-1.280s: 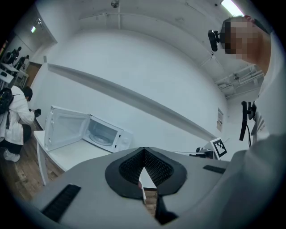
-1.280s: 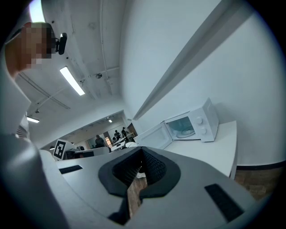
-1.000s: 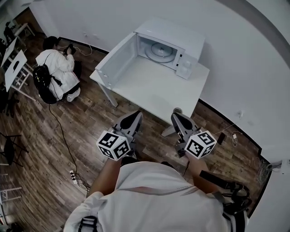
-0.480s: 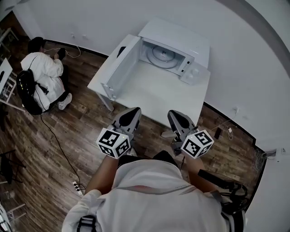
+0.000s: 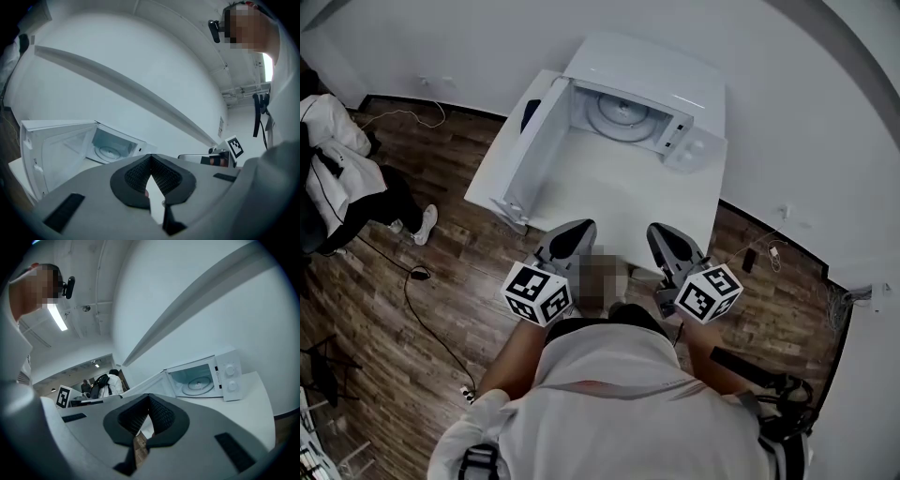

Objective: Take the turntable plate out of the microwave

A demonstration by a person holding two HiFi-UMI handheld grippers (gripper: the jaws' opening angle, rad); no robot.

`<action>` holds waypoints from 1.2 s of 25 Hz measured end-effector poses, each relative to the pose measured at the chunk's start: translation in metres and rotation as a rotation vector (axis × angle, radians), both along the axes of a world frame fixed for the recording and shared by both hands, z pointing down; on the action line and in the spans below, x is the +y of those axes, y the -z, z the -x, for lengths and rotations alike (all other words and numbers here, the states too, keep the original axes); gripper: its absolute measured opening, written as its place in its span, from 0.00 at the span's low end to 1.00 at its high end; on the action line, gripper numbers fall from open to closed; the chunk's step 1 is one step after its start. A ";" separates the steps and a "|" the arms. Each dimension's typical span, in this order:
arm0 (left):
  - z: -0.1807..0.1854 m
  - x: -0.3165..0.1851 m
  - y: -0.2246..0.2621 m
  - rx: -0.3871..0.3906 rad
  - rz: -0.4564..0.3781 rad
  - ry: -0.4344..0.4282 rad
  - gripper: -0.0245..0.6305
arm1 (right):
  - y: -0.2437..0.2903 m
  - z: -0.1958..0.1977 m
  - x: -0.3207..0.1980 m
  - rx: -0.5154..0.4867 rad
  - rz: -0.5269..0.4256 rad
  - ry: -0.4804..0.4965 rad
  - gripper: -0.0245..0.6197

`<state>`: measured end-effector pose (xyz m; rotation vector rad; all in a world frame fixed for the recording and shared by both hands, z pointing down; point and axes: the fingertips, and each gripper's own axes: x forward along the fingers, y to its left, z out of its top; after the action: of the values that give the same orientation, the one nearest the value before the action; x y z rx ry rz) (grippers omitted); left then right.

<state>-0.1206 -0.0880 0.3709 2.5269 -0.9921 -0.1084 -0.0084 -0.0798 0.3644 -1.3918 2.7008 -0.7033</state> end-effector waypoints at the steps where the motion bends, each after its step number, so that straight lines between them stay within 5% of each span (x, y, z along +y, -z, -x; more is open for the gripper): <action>1: -0.004 -0.008 -0.002 -0.006 0.004 0.000 0.05 | -0.003 -0.003 -0.009 -0.007 0.002 0.003 0.04; 16: -0.085 -0.135 -0.001 -0.065 0.035 0.068 0.05 | -0.015 -0.100 -0.145 -0.106 0.009 0.036 0.04; 30: -0.088 -0.196 -0.030 -0.023 0.128 0.100 0.05 | -0.052 -0.096 -0.199 -0.161 0.099 0.028 0.04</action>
<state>-0.0330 -0.2835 0.4009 2.3686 -1.0983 -0.0442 0.0878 -0.2784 0.4167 -1.2578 2.5982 -0.9207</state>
